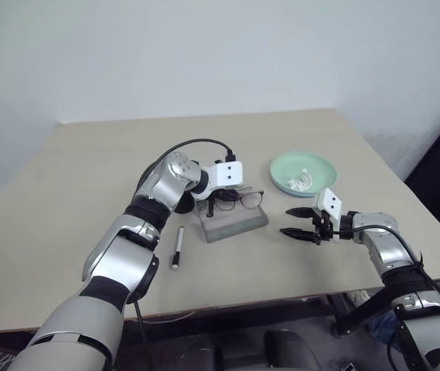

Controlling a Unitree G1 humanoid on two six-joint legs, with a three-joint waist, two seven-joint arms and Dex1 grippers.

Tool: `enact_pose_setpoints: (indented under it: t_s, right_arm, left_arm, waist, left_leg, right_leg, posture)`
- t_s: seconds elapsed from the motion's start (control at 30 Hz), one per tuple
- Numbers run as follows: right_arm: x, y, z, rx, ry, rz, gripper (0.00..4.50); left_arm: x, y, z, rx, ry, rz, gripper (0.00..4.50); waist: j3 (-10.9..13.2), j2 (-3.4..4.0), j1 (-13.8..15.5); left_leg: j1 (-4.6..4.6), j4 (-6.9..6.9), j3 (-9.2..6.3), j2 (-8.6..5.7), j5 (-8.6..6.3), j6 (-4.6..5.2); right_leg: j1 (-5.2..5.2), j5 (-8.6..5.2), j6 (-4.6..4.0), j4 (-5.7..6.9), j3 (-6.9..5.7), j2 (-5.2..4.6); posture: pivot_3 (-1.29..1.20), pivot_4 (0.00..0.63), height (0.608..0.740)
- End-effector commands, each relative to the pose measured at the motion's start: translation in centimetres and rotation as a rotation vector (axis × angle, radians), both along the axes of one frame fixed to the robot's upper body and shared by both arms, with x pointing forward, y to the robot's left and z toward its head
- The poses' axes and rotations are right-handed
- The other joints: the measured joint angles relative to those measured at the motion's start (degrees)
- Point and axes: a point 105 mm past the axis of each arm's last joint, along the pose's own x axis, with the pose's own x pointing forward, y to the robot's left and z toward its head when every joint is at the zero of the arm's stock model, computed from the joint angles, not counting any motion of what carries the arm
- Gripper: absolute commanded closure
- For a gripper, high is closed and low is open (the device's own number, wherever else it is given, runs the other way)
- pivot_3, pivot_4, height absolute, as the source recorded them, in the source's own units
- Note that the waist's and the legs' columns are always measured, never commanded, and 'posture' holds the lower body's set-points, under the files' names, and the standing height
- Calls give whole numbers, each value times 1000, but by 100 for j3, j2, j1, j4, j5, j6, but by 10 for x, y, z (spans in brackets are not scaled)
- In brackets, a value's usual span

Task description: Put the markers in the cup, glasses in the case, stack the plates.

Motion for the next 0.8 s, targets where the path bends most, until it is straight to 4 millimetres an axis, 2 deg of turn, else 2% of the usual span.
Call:
enact_pose_setpoints:
  t_s: [0.03, 0.2, 0.5, 0.67, 0.8]
  right_arm:
    - [4, 0, 13, 11, -56, 3, 1481]
    - [3, 1, 12, 9, -55, 3, 1481]
    - [3, 2, 11, 11, -54, 6, 1481]
    - [3, 2, 11, 11, -53, 7, 1481]
    - [3, 1, 11, 9, -51, 6, 1481]
  left_arm:
    - [-4, -4, -4, 27, -1, -30, 4472]
    - [-9, -6, -8, 35, 12, -46, 4472]
    - [-11, -9, 0, 32, -5, -63, 4472]
    - [-5, -12, 14, 12, -59, -48, 4472]
    - [-5, -20, 36, -50, -81, -59, 4472]
  waist:
    - [0, 0, -2]
    - [0, 0, -1]
    - [0, 0, -1]
    - [0, -1, -1]
    - [0, -1, -1]
  left_leg:
    - [0, 0, 0, 0, 0, 0]
    - [0, 0, 2, 1, 0, 0]
    - [0, 0, 2, 0, 0, 0]
    - [-1, 0, 2, 0, 0, 0]
    - [-1, 1, 2, 0, 0, 0]
  right_leg:
    - [0, 0, 0, 0, 0, 0]
    - [-1, 0, 0, 1, 2, 0]
    - [-2, 0, 0, 0, 3, 0]
    - [-2, 0, 0, 0, 3, 0]
    - [-2, 0, 0, 0, 3, 0]
  posture:
    - [0, 0, 733]
    - [0, 0, 733]
    - [0, 0, 733]
    - [0, 0, 733]
    - [0, 0, 733]
